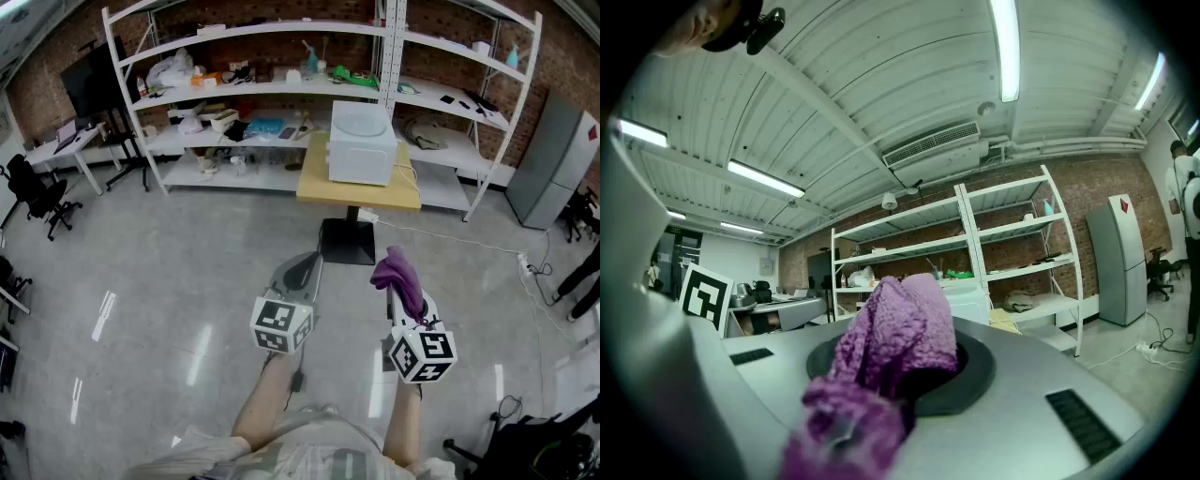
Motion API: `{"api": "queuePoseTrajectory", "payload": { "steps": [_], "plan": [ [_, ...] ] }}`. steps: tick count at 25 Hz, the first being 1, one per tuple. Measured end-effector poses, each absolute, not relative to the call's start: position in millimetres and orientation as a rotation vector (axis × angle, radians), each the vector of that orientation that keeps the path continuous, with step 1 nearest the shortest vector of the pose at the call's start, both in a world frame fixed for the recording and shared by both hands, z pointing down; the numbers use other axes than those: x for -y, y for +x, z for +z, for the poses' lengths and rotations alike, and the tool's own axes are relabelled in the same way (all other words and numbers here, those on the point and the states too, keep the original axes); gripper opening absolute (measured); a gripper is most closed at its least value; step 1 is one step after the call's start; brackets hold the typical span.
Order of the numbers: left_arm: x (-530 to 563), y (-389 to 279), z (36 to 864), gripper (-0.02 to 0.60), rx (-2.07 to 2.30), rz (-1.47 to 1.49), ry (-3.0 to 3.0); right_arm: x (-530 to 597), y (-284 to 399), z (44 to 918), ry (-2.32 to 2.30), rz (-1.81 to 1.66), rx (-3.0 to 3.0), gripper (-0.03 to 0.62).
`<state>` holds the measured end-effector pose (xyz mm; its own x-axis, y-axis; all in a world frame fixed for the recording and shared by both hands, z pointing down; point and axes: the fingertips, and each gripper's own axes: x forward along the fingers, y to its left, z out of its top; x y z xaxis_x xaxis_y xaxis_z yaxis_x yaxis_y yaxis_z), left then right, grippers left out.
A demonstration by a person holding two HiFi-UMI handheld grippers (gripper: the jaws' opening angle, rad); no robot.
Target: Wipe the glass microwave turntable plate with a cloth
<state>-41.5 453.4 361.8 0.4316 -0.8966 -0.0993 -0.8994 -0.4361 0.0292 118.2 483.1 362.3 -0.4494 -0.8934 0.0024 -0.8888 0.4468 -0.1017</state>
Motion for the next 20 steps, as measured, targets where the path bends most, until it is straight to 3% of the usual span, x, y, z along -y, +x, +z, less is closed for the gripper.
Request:
{"api": "queuePoseTrajectory", "payload": {
  "steps": [20],
  "plan": [
    [-424, -41, 384, 0.003, -1.721, 0.103, -2.639, -454, 129, 380, -1.583, -0.193, -2.687, 0.055]
  ]
}}
